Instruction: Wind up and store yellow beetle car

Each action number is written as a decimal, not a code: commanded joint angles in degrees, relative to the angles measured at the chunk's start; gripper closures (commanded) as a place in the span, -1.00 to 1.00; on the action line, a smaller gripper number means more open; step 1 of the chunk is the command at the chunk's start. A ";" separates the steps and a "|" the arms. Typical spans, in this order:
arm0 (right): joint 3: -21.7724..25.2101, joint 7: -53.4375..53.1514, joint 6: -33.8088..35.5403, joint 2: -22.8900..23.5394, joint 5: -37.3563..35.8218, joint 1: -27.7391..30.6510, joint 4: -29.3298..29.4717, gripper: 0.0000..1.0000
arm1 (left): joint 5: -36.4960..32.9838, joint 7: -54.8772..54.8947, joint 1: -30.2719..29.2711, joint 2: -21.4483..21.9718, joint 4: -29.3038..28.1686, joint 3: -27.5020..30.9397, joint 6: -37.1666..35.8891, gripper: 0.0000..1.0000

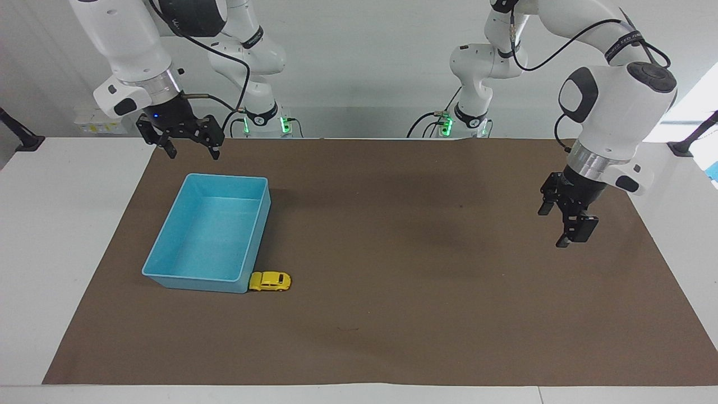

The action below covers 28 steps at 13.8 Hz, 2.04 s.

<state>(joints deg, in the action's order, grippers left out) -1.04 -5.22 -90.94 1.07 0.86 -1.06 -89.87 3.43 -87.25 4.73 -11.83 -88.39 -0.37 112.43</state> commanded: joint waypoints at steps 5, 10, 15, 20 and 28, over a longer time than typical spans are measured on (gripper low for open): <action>-0.80 -8.13 -6.79 0.07 0.72 -3.94 -5.57 -1.00 | -0.70 22.09 -0.68 -0.48 4.97 -0.68 -4.68 -1.00; -0.80 -17.86 -9.17 2.26 0.72 -6.93 -6.20 -1.00 | -0.71 38.52 -0.59 0.40 5.15 -0.85 -4.85 -1.00; -0.80 -34.48 -11.10 5.34 0.72 -9.13 -6.11 -1.00 | -0.44 52.07 -0.68 1.01 5.07 -0.94 -5.65 -1.00; -0.80 -50.39 -13.91 7.89 0.72 -10.71 -6.19 -1.00 | -0.44 65.25 -0.68 1.45 4.80 -0.86 -8.80 -1.00; -0.80 -69.71 -21.72 12.37 0.72 -10.36 -6.19 -1.00 | -1.49 84.15 -0.77 3.82 2.53 -0.68 -18.13 -1.00</action>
<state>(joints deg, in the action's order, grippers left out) -1.27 -69.16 -109.96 12.12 0.94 -12.15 -95.95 3.27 -7.39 4.67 -9.72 -84.17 -0.63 96.07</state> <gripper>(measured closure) 0.000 0.000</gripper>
